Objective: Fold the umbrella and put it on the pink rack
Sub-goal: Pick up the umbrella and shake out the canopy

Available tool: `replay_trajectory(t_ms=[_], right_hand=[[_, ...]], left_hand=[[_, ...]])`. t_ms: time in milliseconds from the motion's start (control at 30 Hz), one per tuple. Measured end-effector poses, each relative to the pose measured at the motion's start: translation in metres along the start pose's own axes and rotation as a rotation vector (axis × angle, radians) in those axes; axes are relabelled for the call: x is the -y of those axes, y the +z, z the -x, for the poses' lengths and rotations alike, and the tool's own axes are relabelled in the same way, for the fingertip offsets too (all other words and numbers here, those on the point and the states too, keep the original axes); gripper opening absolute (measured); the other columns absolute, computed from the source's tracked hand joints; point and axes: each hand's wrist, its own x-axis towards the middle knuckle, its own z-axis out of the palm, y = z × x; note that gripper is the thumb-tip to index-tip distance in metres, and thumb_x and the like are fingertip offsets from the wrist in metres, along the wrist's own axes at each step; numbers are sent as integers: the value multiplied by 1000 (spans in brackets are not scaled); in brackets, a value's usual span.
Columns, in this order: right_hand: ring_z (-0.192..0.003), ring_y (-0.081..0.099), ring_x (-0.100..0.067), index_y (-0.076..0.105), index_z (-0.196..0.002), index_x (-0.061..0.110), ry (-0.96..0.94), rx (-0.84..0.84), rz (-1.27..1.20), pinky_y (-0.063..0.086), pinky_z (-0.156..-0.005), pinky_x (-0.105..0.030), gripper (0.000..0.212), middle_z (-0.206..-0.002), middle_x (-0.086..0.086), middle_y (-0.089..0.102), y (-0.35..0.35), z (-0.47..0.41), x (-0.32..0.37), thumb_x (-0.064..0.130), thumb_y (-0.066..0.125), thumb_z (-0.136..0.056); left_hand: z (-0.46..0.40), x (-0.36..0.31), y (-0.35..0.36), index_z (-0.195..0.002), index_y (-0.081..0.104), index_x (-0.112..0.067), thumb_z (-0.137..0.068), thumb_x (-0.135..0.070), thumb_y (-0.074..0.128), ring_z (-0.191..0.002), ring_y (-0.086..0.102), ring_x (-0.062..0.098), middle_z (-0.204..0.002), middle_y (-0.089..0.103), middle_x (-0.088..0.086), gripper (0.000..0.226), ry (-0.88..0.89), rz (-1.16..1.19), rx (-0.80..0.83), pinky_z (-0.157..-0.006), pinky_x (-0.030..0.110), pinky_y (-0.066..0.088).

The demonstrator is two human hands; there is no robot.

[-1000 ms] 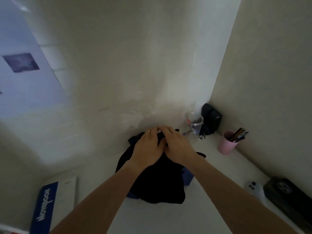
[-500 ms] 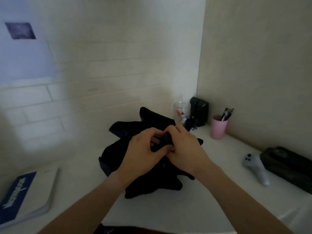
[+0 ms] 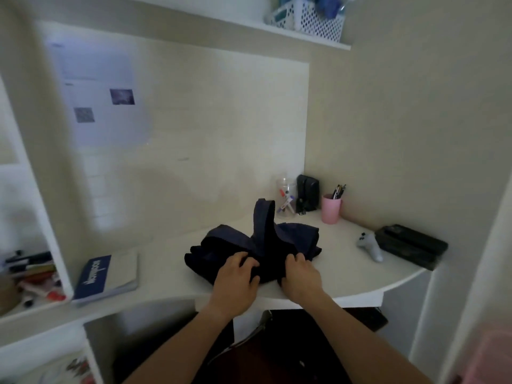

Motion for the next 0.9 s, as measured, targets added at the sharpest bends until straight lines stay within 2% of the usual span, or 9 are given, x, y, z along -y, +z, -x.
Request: replay_trajectory(t_ms=[133, 233, 333, 400, 467, 533, 600, 700, 900], right_hand=[[-109, 57, -28, 47, -124, 14, 14, -79, 12, 50, -78, -35, 37, -126, -8, 50, 10, -5, 1, 33, 54, -94], [-106, 59, -28, 44, -128, 14, 31, -40, 75, 44, -71, -33, 43, -123, -9, 53, 29, -15, 3, 34, 57, -93], [-77, 64, -29, 60, -108, 10, 37, -42, 101, 36, -50, -31, 52, -89, -11, 64, 56, -20, 4, 25, 84, -65], [-64, 62, -28, 66, -96, 7, 53, -87, 102, 36, -40, -29, 54, -73, -11, 62, 78, -28, 5, 17, 88, -48], [-61, 61, -27, 66, -100, 4, 58, -126, 80, 42, -39, -31, 53, -74, -11, 61, 88, -39, 10, 15, 85, -52], [-69, 66, -26, 59, -114, 6, 76, -137, 38, 46, -49, -32, 46, -87, -10, 65, 87, -54, 16, 18, 78, -73], [-87, 67, -26, 49, -123, 11, 66, -159, -60, 50, -64, -33, 39, -104, -9, 65, 82, -74, 20, 25, 66, -90], [-96, 67, -25, 48, -123, 14, 51, -233, -296, 52, -70, -34, 36, -112, -6, 67, 58, -100, 38, 30, 63, -94], [-86, 71, -15, 59, -119, 24, 31, -396, -982, 55, -74, -31, 30, -99, 10, 73, -23, -131, 82, 27, 71, -91]], left_hand=[[-5, 16, 8, -129, 60, -27, -86, -33, 73, -139, 44, 43, -153, 45, 21, 46, -47, -119, -79, -106, 54, 47], [-16, 29, 21, -145, 45, -37, -92, -44, 62, -147, 32, 44, -163, 32, 18, 56, -67, -136, -25, -112, 57, 41], [-25, 46, 42, -155, 28, -45, -98, -55, 40, -153, 20, 39, -169, 19, 13, 59, -97, -137, 111, -119, 55, 28], [-29, 58, 58, -156, 20, -47, -99, -58, 34, -154, 18, 36, -169, 17, 10, 59, -112, -146, 199, -121, 52, 24], [-33, 68, 69, -156, 15, -50, -102, -57, 32, -153, 18, 32, -169, 17, 7, 57, -111, -152, 256, -121, 49, 22], [-40, 76, 70, -156, 13, -51, -103, -56, 33, -153, 20, 30, -169, 19, 6, 57, -109, -114, 244, -121, 47, 23], [-51, 85, 63, -156, 13, -52, -103, -55, 36, -151, 26, 30, -167, 24, 8, 57, -98, -67, 166, -120, 46, 26], [-74, 94, 30, -158, 17, -47, -102, -50, 44, -148, 35, 33, -164, 32, 14, 62, 14, -113, -55, -120, 50, 30], [-117, 82, -88, -159, 31, -25, -97, -46, 61, -154, 19, 39, -166, 20, 22, 72, 149, -199, -579, -120, 61, 25]])
